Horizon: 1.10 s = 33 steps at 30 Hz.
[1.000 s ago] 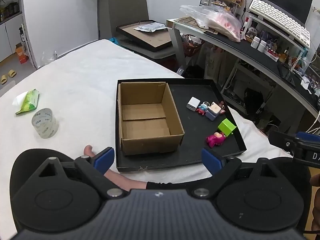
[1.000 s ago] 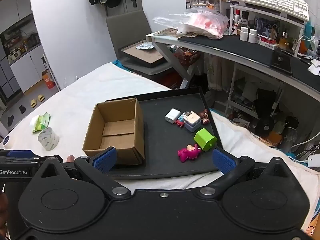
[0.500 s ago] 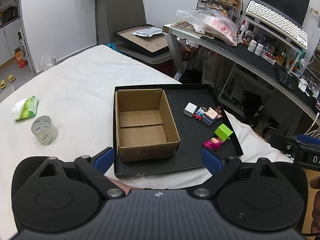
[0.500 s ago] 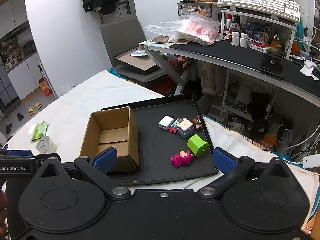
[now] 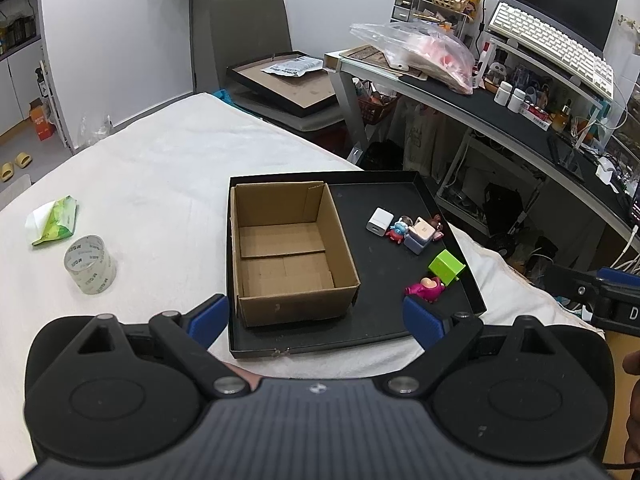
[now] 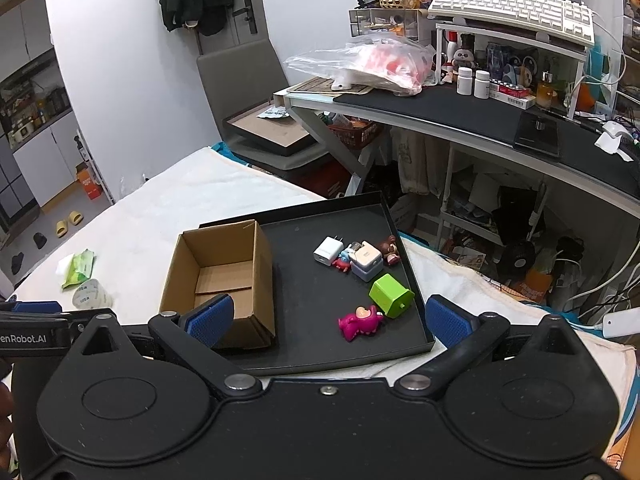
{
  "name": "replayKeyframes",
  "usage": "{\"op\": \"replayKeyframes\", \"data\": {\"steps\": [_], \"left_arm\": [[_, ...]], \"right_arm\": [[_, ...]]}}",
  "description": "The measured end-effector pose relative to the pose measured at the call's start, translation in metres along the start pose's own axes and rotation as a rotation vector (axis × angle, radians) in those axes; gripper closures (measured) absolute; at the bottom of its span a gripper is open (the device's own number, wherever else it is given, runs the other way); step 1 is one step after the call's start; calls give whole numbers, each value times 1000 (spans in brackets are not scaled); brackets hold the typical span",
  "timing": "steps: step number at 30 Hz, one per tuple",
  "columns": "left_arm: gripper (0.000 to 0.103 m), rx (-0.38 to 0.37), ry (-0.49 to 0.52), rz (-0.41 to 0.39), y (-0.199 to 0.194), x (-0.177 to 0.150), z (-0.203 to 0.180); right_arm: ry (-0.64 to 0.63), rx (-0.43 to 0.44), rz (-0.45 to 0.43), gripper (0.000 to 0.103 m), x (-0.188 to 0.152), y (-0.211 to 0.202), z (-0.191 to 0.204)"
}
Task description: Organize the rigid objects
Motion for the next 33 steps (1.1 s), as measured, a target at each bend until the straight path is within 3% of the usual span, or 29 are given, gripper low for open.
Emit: {"op": "replayKeyframes", "data": {"steps": [33], "left_arm": [[10,4,-2,-6,-3,1,4]], "right_arm": [[-7,7,-9,0,1,-1,6]]}}
Point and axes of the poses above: each gripper's, at about its wrist camera, not at the fingertips, and y roughly the way its jaws point, z to its left, x to its top, the point moved 8 cm from there along y, roughly the way its jaws point, and after that the axes turned 14 degrees about -y, right-handed, at the moved point
